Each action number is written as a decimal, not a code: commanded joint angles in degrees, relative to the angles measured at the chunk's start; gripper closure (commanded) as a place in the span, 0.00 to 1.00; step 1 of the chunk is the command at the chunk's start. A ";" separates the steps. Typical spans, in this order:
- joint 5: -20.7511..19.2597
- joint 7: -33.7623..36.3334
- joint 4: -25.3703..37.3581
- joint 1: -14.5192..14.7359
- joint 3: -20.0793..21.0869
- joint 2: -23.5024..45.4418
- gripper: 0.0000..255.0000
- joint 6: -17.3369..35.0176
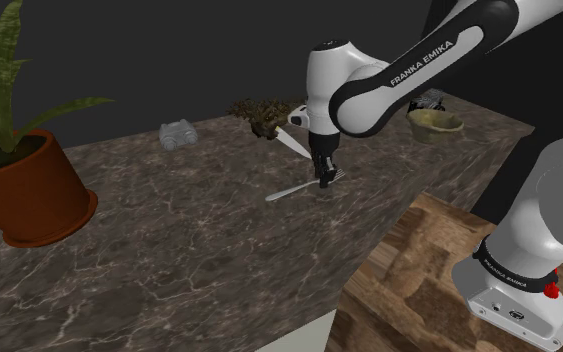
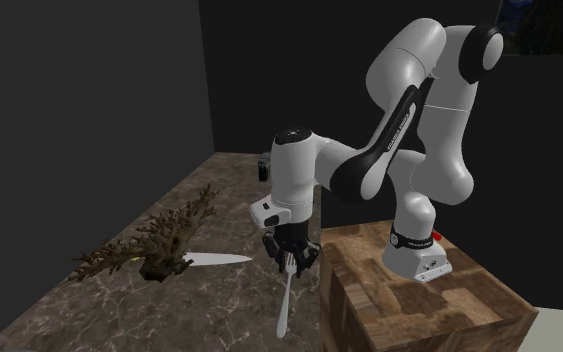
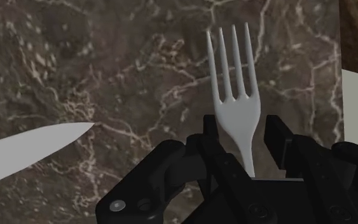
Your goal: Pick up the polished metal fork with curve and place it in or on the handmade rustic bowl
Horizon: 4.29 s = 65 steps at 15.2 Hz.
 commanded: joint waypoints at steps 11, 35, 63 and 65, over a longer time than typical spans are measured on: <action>0.48 -0.58 1.88 -0.14 -0.30 -2.83 1.00 -4.61; 1.46 -1.93 13.86 0.01 -0.79 -10.34 1.00 -24.04; -11.28 -35.29 5.28 -14.39 -26.34 -25.00 1.00 -27.43; -12.26 -38.16 6.23 -15.37 -28.68 -24.35 1.00 -27.29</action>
